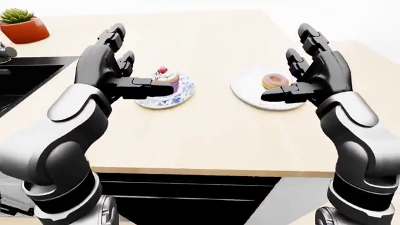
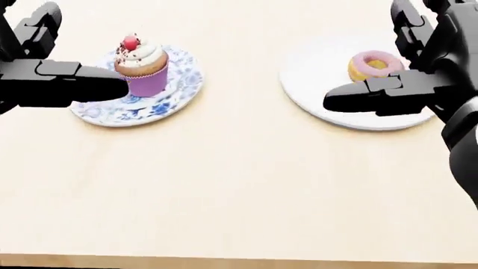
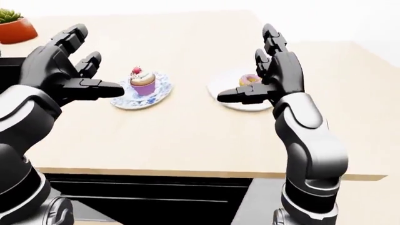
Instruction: Move the dessert items from the plate to the tray.
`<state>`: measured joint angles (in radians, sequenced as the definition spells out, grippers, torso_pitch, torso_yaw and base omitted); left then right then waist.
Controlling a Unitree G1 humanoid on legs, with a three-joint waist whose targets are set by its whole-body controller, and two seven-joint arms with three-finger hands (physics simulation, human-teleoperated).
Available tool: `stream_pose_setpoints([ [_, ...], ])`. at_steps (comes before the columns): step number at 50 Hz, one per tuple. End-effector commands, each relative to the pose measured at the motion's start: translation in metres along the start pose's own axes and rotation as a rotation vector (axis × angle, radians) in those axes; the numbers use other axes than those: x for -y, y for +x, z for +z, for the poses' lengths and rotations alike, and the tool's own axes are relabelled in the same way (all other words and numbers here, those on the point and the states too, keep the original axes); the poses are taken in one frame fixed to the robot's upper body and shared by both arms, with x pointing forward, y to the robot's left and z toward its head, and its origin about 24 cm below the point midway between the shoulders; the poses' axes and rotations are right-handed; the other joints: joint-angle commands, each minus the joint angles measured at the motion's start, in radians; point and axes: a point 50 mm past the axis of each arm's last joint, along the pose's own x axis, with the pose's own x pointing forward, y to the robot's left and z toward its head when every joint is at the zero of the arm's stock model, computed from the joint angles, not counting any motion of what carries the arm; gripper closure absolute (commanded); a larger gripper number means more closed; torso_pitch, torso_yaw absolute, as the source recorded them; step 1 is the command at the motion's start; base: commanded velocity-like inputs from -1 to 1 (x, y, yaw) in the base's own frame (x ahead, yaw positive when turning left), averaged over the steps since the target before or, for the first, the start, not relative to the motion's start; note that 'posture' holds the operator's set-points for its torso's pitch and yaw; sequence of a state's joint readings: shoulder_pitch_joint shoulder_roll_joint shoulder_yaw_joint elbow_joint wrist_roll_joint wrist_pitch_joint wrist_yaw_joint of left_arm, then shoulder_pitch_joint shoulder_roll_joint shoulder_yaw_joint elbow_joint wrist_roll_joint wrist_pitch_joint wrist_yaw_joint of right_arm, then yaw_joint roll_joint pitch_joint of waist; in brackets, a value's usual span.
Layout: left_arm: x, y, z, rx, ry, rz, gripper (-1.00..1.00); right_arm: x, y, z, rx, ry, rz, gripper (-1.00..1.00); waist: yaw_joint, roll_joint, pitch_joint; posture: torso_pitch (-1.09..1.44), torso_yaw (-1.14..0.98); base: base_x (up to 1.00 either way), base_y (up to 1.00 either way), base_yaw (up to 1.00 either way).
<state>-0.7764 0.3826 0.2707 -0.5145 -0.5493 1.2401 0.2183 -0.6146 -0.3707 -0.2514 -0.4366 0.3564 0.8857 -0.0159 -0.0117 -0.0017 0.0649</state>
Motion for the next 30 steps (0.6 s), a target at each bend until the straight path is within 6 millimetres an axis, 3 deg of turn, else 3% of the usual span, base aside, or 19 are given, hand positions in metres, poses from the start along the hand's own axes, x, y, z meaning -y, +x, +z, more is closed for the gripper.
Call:
stream_pose_setpoints([
  [1,0.0035,-0.0049,0.0205,0.114,0.005,-0.019,-1.0,0.0048,-0.0033,0.0236,0.122,-0.002,-0.019,-1.0,-0.002,0.006,-0.026,0.0,0.0,0.0,0.0,0.0],
  [3,0.0032,-0.0051,0.0214,0.115,0.005,-0.018,-1.0,0.0049,-0.0035,0.025,0.124,-0.002,-0.019,-1.0,0.004,0.006,-0.045,0.0,0.0,0.0,-0.07,0.0],
  [4,0.0031,-0.0053,0.0208,0.115,0.005,-0.018,-1.0,0.0051,-0.0034,0.0249,0.125,-0.003,-0.019,-1.0,0.011,-0.005,-0.039,0.0,0.0,0.0,-0.17,0.0],
  [5,0.0029,-0.0056,0.0207,0.114,0.003,-0.017,-1.0,0.0051,-0.0035,0.0247,0.129,-0.008,-0.019,-1.0,0.015,-0.029,-0.03,0.0,0.0,0.0,0.0,0.0],
  [6,0.0027,-0.0056,0.0206,0.114,0.004,-0.017,-1.0,0.0047,-0.0039,0.0246,0.13,-0.014,-0.017,-1.0,-0.007,-0.078,-0.03,0.0,0.0,0.0,0.0,0.0],
  [7,0.0025,-0.006,0.0203,0.115,0.004,-0.016,-1.0,0.0043,-0.0039,0.0242,0.128,-0.025,-0.015,-1.0,0.012,-0.074,-0.022,0.0,0.0,0.0,0.0,0.0],
  [8,0.0022,-0.0061,0.0209,0.116,0.004,-0.016,-1.0,0.0042,-0.0046,0.0251,0.13,-0.032,-0.013,-1.0,0.005,-0.063,-0.04,0.0,0.0,0.0,0.32,0.0],
  [9,0.0022,-0.0063,0.0213,0.116,0.004,-0.016,-1.0,0.0042,-0.0048,0.0254,0.13,-0.034,-0.013,-1.0,0.003,-0.066,-0.059,0.0,0.0,0.0,0.46,0.0],
  [10,0.002,-0.0061,0.0218,0.117,0.004,-0.016,-1.0,0.0046,-0.0041,0.0256,0.131,-0.034,-0.013,-1.0,0.001,-0.067,-0.06,0.0,0.0,0.0,0.48,0.0],
  [17,-0.0001,-0.0078,0.0246,0.123,0.007,-0.012,-1.0,0.0066,-0.0043,0.0291,0.132,-0.047,-0.02,-1.0,0.001,-0.042,-0.054,0.0,0.0,0.0,0.55,0.0],
  [19,-0.0003,-0.008,0.0253,0.123,0.007,-0.012,-1.0,0.0069,-0.0046,0.0296,0.134,-0.045,-0.022,-1.0,0.002,-0.053,-0.048,0.0,0.0,0.0,1.0,0.0],
  [22,-0.0007,-0.0081,0.0256,0.123,0.009,-0.011,-1.0,0.0081,-0.0057,0.0305,0.138,-0.032,-0.023,-1.0,0.0,-0.047,-0.045,0.0,0.0,0.0,0.85,0.0],
  [23,-0.0006,-0.0081,0.0252,0.123,0.01,-0.012,-1.0,0.0088,-0.0059,0.0301,0.139,-0.029,-0.025,-1.0,-0.001,-0.033,-0.047,0.0,0.0,0.0,0.2,0.0],
  [24,-0.0007,-0.008,0.0249,0.122,0.009,-0.012,-1.0,0.0095,-0.0055,0.0297,0.14,-0.026,-0.027,-1.0,-0.011,0.006,-0.04,0.0,0.0,0.0,0.0,0.0],
  [25,-0.0007,-0.0077,0.0246,0.121,0.01,-0.012,-1.0,0.0099,-0.0055,0.0299,0.141,-0.024,-0.028,-1.0,-0.018,0.032,-0.017,0.0,0.0,0.0,0.0,0.0],
  [26,-0.0005,-0.0078,0.0243,0.121,0.011,-0.013,-1.0,0.0102,-0.0059,0.0307,0.141,-0.023,-0.029,-1.0,-0.024,0.089,-0.021,0.0,0.0,0.0,0.0,0.0],
  [27,-0.0004,-0.0078,0.0245,0.12,0.012,-0.014,-1.0,0.0105,-0.0059,0.0307,0.14,-0.024,-0.029,-1.0,-0.012,0.115,-0.025,0.0,0.0,0.0,0.0,0.0],
  [28,-0.0002,-0.0076,0.0244,0.12,0.012,-0.014,-1.0,0.0114,-0.0057,0.0304,0.141,-0.024,-0.031,-1.0,-0.005,0.051,-0.007,0.0,0.0,0.0,0.0,0.0],
  [30,-0.0003,-0.0071,0.024,0.119,0.014,-0.014,-1.0,0.0124,-0.0064,0.0305,0.139,-0.029,-0.033,-1.0,0.001,0.032,-0.028,0.0,0.0,0.0,0.0,0.0],
])
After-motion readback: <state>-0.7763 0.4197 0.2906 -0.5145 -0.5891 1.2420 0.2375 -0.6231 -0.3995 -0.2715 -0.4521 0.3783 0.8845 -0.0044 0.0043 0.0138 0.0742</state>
